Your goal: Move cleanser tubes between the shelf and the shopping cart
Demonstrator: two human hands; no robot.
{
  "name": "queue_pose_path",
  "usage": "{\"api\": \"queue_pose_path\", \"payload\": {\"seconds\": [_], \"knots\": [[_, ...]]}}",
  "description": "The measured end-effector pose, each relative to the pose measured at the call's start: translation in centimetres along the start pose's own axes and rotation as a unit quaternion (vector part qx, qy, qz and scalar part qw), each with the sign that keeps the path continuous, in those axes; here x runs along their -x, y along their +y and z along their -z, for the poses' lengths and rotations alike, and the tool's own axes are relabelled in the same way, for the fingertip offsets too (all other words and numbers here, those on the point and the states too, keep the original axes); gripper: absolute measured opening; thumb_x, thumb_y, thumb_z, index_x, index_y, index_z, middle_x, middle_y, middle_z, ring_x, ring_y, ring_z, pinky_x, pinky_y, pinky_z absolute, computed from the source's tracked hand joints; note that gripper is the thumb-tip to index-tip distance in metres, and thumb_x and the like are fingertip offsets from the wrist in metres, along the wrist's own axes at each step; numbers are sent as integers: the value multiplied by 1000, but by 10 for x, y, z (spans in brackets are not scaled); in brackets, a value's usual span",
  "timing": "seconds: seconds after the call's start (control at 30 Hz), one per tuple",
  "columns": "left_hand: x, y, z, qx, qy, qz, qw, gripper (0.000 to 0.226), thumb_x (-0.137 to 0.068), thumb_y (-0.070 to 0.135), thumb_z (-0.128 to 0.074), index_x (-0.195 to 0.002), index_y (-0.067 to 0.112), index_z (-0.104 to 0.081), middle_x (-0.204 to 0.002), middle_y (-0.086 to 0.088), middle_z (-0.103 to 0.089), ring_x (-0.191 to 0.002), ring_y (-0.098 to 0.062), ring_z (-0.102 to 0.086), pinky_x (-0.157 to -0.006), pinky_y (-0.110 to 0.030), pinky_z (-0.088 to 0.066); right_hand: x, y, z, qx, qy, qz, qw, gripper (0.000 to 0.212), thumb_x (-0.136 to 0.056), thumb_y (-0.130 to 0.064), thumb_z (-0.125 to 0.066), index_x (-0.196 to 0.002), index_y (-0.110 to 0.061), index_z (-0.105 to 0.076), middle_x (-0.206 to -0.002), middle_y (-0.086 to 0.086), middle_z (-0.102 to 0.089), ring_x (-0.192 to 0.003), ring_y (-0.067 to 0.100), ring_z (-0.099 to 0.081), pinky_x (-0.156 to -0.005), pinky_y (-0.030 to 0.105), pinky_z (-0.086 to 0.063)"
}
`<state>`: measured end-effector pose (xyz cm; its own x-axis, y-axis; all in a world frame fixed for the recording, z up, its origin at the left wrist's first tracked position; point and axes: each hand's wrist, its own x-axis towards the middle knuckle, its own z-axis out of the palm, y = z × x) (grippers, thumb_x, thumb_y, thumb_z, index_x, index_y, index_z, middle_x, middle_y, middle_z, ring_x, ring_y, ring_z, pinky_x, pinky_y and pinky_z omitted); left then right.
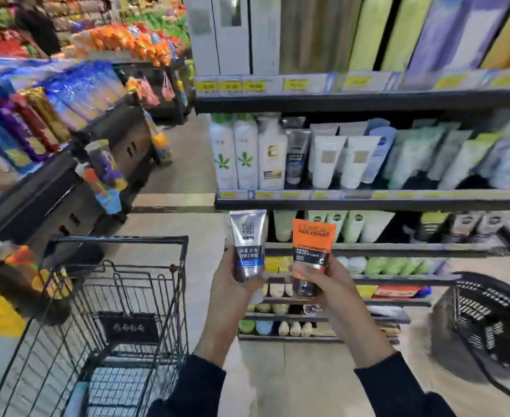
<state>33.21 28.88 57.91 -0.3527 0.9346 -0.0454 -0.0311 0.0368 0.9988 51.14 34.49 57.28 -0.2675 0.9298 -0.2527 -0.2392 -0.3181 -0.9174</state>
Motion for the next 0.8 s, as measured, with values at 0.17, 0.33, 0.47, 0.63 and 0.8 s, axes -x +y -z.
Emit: {"api": "queue_pose_path", "payload": {"seconds": [0.17, 0.33, 0.47, 0.63, 0.8], "knots": [[-9, -4, -66, -23, 1, -14, 1000, 55, -85, 3, -79, -126, 32, -58, -113, 12, -73, -109, -9, -68, -95, -35, -56, 2, -16, 68, -9, 15, 8, 1000, 45, -82, -13, -80, -124, -13, -64, -108, 14, -76, -96, 37, -76, -74, 45, -57], [-24, 0, -110, -22, 5, -19, 1000, 59, -84, 0, -80, -125, 33, -53, -113, 14, -71, -106, -4, -68, -93, -29, -57, -2, -29, 114, -7, 21, 8, 1000, 40, -88, -7, -76, -126, -12, -63, -110, 17, -76, -95, 35, -76, -80, 49, -58], [-48, 7, -128, -38, 22, -33, 998, 59, -82, 6, -83, -129, 25, -52, -115, 12, -71, -105, -5, -69, -97, -33, -57, -15, -44, 127, -4, 18, 15, 1000, 48, -81, -14, -80, -127, -14, -63, -114, 15, -76, -99, 36, -76, -84, 52, -59], [-86, 20, -141, -78, 58, -95, 991, 55, -83, 11, -83, -114, 44, -52, -111, 19, -66, -98, 2, -64, -84, -16, -53, -41, -57, 132, -8, 19, 18, 1000, 54, -75, -19, -81, -126, -14, -64, -117, 17, -74, -103, 33, -74, -74, 43, -60], [-131, 25, -149, -91, 97, -133, 982, 52, -83, 16, -84, -112, 46, -52, -116, 9, -67, -102, -4, -63, -87, -19, -52, -68, -68, 130, 3, 19, 21, 1000, 54, -72, -19, -83, -123, -14, -66, -115, 20, -74, -97, 32, -74, -74, 44, -58]]}}
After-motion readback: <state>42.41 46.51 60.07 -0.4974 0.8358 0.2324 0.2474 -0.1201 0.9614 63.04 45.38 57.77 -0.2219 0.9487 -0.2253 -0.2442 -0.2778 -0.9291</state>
